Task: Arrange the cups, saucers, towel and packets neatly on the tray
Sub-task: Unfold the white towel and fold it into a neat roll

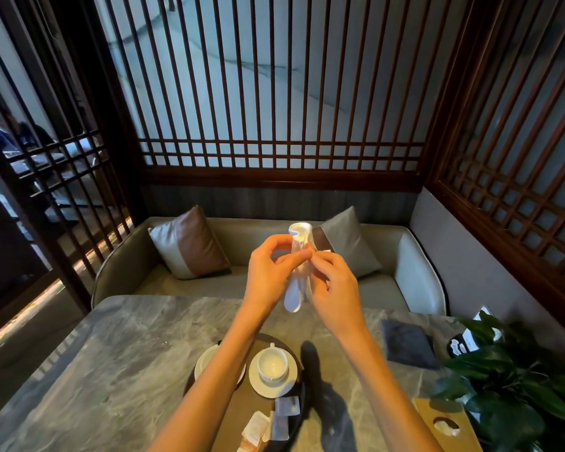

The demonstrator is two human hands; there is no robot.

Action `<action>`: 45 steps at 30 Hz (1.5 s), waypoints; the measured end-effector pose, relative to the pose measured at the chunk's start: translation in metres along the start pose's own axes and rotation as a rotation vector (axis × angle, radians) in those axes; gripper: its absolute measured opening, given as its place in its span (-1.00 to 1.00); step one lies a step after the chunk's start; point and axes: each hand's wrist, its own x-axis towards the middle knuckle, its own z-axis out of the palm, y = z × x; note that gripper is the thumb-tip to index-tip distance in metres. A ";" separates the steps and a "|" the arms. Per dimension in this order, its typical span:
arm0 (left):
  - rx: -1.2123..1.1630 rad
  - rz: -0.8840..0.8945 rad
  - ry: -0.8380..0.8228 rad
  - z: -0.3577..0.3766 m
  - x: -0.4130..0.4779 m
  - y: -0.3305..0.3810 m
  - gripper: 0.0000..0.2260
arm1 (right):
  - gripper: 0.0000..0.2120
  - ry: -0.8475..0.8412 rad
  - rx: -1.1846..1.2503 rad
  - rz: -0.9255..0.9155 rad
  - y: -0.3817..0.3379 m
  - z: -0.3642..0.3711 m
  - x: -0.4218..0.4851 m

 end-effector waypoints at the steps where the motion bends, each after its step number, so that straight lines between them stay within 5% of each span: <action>1: 0.006 0.000 -0.039 -0.005 0.001 0.001 -0.79 | -0.68 -0.018 0.007 -0.015 0.001 -0.004 -0.001; 7: 0.030 0.018 -0.263 -0.023 0.005 0.008 -0.83 | -0.82 0.061 -0.064 -0.126 0.005 -0.028 0.012; 15: 0.118 0.122 -0.334 -0.029 0.005 0.020 -0.91 | -0.63 -0.237 -0.306 -0.388 -0.005 -0.054 0.031; 24: 0.059 0.093 -0.412 -0.031 0.004 0.036 -0.80 | -0.80 -0.285 -0.318 -0.334 -0.019 -0.056 0.053; 29: 0.244 0.003 -0.627 -0.038 0.001 0.027 -0.35 | -0.86 -0.243 -0.150 -0.234 -0.018 -0.067 0.066; 32: 0.373 0.072 -0.562 -0.048 0.002 0.021 -0.47 | -0.88 -0.161 -0.019 -0.151 -0.014 -0.081 0.074; 37: 0.044 0.141 -0.360 -0.058 0.020 0.034 -0.83 | -0.86 -0.133 0.177 -0.149 -0.010 -0.092 0.076; 45: -0.205 0.104 -0.399 -0.051 0.029 0.051 -0.76 | -0.80 -0.095 0.290 -0.191 -0.014 -0.085 0.074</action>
